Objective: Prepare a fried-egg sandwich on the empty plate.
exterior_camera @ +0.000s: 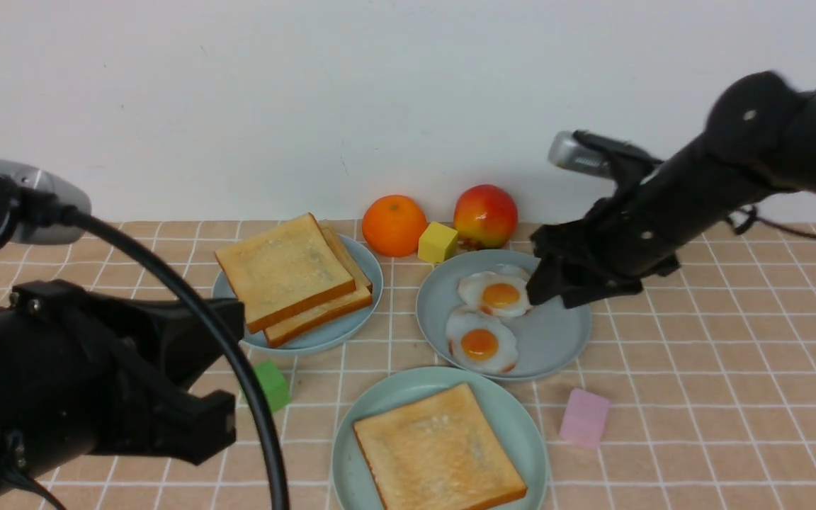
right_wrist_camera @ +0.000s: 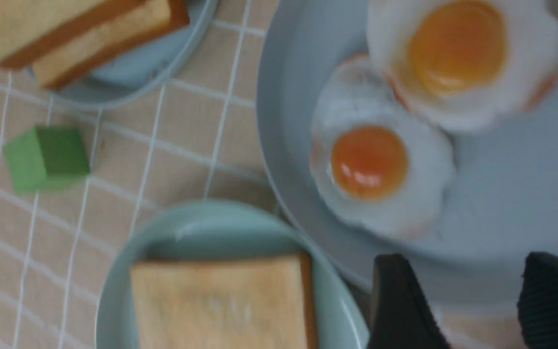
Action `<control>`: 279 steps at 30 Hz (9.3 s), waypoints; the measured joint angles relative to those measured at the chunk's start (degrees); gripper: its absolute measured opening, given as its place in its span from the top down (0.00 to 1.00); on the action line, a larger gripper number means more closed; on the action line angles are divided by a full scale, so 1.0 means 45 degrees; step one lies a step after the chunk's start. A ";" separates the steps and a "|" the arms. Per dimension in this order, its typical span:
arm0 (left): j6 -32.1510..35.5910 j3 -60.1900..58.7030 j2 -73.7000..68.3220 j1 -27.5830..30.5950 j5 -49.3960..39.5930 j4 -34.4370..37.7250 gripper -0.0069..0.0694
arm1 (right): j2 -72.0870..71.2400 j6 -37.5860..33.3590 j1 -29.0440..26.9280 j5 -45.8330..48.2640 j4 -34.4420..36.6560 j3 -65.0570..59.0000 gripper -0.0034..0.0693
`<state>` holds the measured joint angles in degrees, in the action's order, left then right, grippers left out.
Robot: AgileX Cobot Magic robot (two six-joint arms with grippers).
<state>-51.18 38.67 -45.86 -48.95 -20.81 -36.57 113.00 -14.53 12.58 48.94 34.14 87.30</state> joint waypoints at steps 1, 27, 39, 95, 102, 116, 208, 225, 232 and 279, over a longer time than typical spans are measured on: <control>0.0000 0.0001 0.0000 0.0000 0.0174 -0.0004 0.93 | 0.0425 0.0158 -0.0050 -0.0016 0.0060 0.0328 0.46; 0.0000 0.0001 0.0000 0.0000 0.0510 0.0274 0.93 | 0.3418 0.0211 -0.0740 -0.1663 0.3583 0.1643 0.46; 0.0000 0.0001 0.0000 0.0000 0.0510 0.0525 0.92 | 0.3452 -0.0358 -0.0753 -0.2393 0.3564 0.1643 0.64; 0.0011 0.0001 0.0000 0.0000 -0.0286 0.0290 0.88 | -0.0591 -0.2643 0.1386 -0.0315 0.5772 -0.4981 0.51; 0.0002 0.0001 -0.0078 0.0000 -0.0639 0.0244 0.87 | -0.1595 -0.2393 0.0627 0.0145 0.4460 -0.4058 0.21; 0.4290 0.3473 -0.5318 0.1460 -0.3004 0.3799 0.93 | -0.8608 -0.0999 0.0156 0.2864 -0.0701 -0.2669 0.97; 1.1586 0.7235 -1.3152 -0.0963 -0.4704 0.6210 0.61 | -1.4296 -0.1090 0.0156 0.4361 0.0370 -0.4143 0.87; 0.9537 0.7203 -0.8413 -0.1088 -0.5893 0.6336 0.72 | -1.4296 -0.0807 0.0156 0.4518 -0.1233 -0.4143 0.85; 0.7209 0.3618 -0.2949 -0.1089 -0.2464 0.6131 0.93 | -1.4570 0.0793 0.0156 0.4725 -0.3365 -0.4347 0.85; 0.7001 -0.7610 0.4843 -0.1089 0.4354 0.5800 0.93 | -2.3809 0.7259 -0.1612 -0.2318 -0.8769 -1.5025 0.94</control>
<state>-19.67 4.42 -24.07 -53.85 -1.22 -10.47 5.86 18.13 5.33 38.51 -5.32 19.69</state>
